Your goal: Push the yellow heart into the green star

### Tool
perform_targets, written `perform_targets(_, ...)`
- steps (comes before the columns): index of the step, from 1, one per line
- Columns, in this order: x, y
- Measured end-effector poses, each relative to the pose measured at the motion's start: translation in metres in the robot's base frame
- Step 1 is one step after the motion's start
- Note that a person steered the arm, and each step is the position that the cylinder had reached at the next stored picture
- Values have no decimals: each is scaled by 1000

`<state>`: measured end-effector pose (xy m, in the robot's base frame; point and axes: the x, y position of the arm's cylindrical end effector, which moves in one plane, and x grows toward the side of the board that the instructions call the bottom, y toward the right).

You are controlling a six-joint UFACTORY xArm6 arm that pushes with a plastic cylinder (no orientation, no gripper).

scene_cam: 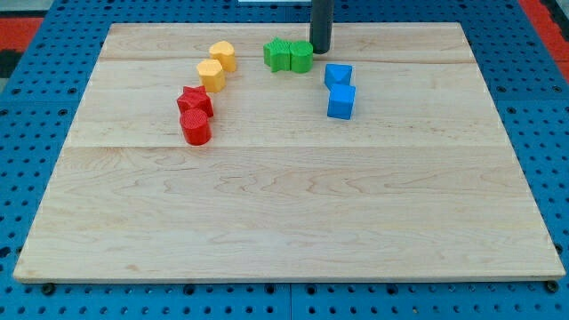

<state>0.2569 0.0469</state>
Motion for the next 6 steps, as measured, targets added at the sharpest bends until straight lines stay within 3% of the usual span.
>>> perform_targets(1, 2, 3)
perform_targets(3, -63, -5)
perform_targets(6, -65, -241)
